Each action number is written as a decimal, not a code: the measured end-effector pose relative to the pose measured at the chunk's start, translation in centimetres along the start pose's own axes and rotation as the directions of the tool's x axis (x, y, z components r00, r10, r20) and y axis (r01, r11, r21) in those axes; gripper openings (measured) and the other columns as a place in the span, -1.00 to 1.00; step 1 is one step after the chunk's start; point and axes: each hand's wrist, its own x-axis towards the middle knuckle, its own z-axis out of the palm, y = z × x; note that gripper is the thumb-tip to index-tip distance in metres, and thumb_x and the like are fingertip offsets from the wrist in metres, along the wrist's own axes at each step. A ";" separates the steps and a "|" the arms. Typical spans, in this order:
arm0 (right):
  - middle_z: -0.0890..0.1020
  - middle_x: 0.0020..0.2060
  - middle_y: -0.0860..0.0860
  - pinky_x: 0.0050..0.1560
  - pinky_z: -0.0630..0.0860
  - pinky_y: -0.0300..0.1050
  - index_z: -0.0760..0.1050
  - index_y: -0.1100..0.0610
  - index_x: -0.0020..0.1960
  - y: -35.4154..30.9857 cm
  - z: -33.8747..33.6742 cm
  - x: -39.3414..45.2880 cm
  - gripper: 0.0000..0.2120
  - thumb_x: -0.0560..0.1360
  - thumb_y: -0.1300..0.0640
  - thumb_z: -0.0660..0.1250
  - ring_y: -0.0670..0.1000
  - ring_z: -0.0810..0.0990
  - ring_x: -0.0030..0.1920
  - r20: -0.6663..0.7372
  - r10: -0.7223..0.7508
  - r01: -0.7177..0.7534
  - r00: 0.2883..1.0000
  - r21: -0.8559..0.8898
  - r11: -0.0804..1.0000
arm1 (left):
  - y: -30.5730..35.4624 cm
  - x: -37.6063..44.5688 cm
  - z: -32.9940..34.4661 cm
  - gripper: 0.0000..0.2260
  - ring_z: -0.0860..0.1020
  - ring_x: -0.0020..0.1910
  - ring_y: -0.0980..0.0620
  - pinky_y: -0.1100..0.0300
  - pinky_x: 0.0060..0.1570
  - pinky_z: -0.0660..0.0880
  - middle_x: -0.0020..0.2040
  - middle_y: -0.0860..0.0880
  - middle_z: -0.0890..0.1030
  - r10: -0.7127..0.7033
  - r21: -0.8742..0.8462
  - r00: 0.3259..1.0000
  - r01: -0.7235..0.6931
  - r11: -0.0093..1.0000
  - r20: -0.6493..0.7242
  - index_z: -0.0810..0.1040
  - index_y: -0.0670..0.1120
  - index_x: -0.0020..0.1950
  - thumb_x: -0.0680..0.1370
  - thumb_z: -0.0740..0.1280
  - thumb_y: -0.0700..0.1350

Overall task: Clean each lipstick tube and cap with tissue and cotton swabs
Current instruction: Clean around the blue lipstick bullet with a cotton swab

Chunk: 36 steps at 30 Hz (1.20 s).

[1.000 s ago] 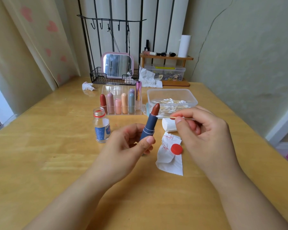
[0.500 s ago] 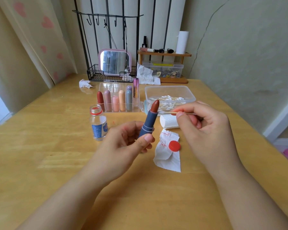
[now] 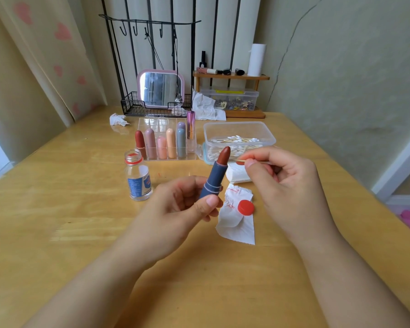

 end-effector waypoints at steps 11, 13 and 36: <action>0.39 -0.49 0.10 -0.37 0.34 -0.42 0.59 0.02 -0.21 -0.4 0.2 -0.3 -0.73 0.50 0.36 0.31 -0.15 0.35 -0.44 0.010 0.029 -0.029 1.000 0.053 0.998 | 0.0 1.0 -0.3 -0.77 0.35 -0.43 0.05 0.21 -0.43 0.39 -0.34 -0.07 0.45 -0.210 -0.621 0.977 0.137 0.771 -0.045 0.46 -0.20 0.02 0.44 0.24 -0.11; 0.40 -0.51 -0.03 -0.38 0.33 -0.43 0.59 0.04 -0.20 -0.4 0.3 -0.4 -0.76 0.50 0.35 0.32 -0.17 0.36 -0.46 0.009 0.017 -0.018 1.000 0.052 0.998 | 0.1 0.8 -0.2 -0.84 0.34 -0.43 0.05 0.22 -0.41 0.38 -0.34 -0.07 0.45 -0.217 -0.618 0.975 0.143 0.773 -0.046 0.40 -0.15 -0.04 0.43 0.26 -0.13; 0.38 -0.55 -0.20 -0.40 0.27 -0.43 0.59 -0.06 -0.20 -0.3 0.5 -0.6 -0.87 0.41 0.12 0.29 -0.14 0.34 -0.48 -0.002 -0.033 0.033 0.999 -0.089 0.995 | -0.5 0.2 0.3 -0.84 0.39 -0.34 0.09 0.23 -0.24 0.43 -0.28 0.01 0.47 -0.121 -0.367 0.992 0.096 0.925 -0.046 0.42 -0.13 -0.01 0.45 0.25 -0.12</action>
